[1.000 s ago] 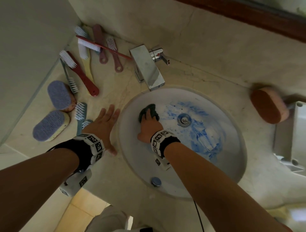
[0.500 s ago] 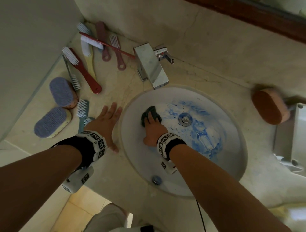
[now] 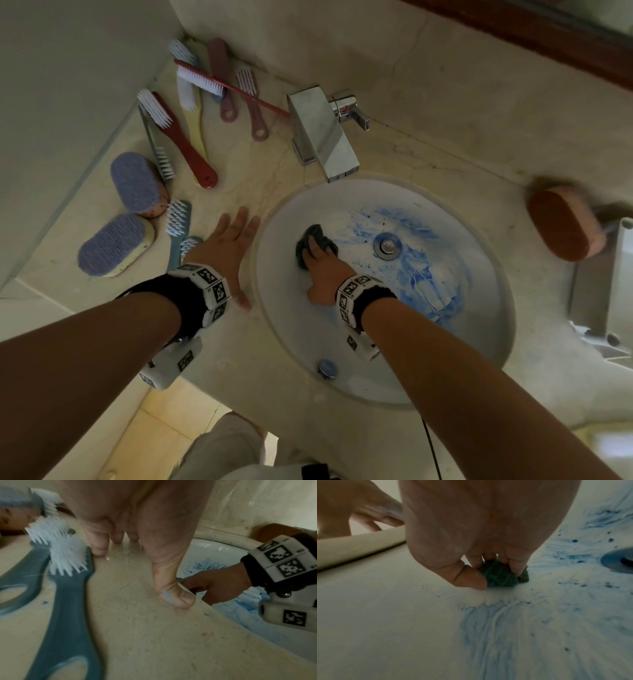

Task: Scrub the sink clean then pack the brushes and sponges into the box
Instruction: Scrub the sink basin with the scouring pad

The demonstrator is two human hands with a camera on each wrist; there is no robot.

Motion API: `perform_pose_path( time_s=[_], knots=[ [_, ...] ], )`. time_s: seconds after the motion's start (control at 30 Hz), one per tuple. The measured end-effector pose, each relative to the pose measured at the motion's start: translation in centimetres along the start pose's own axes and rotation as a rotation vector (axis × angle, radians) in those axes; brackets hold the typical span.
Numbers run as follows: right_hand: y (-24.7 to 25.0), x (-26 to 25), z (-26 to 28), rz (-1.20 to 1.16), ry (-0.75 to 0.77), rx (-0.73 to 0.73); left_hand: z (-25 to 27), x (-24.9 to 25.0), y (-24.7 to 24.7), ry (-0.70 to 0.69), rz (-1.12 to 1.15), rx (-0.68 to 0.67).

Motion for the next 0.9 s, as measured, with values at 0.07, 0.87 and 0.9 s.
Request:
perform_pose_path(
  time_s=[0.07, 0.87, 0.9],
  knots=[
    [-0.9, -0.4, 0.7, -0.003, 0.015, -0.016, 0.1, 0.0, 0.0, 0.0, -0.003, 0.001],
    [-5.9, -0.1, 5.0, 0.012, 0.015, -0.193, 0.6, 0.1, 0.4, -0.015, -0.003, 0.021],
    [-5.4, -0.3, 4.3, 0.016, 0.012, -0.181, 0.5, 0.0, 0.4, -0.02, -0.003, 0.022]
  ],
)
Point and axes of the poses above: each hand's wrist, its own z-axis away from the middle knuckle, its own y-axis out of the back of the hand, x = y × z, the point moved 7 cm from there along -z, towards the middle knuckle, and after that the axes turned 3 degrees about -z, right-handed, at the moved point
